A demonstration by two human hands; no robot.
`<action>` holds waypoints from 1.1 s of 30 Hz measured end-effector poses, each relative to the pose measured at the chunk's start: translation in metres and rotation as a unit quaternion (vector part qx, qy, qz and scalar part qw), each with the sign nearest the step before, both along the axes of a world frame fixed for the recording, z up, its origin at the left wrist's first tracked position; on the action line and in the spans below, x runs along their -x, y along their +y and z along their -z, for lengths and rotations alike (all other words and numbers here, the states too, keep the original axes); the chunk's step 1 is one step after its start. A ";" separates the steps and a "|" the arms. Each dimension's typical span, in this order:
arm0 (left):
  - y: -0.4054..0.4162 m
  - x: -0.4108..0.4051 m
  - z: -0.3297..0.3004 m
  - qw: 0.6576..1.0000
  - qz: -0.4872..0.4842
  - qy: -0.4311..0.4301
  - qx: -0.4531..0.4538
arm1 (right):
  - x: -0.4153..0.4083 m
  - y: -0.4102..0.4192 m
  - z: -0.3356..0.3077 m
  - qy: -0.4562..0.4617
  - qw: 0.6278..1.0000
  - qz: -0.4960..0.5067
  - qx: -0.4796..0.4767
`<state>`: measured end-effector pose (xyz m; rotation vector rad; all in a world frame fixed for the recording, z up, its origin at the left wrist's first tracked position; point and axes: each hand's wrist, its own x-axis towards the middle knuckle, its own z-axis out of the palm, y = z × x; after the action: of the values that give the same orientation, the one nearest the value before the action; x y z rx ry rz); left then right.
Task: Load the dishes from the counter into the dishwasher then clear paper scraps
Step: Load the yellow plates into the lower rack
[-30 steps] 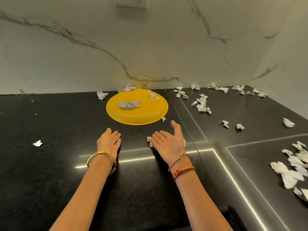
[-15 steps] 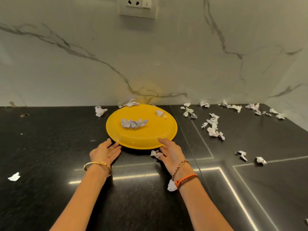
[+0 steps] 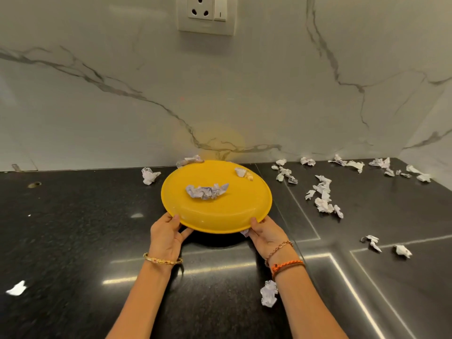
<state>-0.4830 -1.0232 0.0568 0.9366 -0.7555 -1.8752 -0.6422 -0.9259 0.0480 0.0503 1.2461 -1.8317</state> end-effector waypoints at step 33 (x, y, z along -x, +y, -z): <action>0.091 0.092 -0.125 0.977 0.130 -0.035 0.163 | 0.003 0.201 -0.119 0.310 0.862 0.394 0.066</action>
<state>-0.5750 -0.9323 0.1823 0.7221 -1.2363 -1.8672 -0.6453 -0.7249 0.1672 -0.1413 1.6863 -2.7917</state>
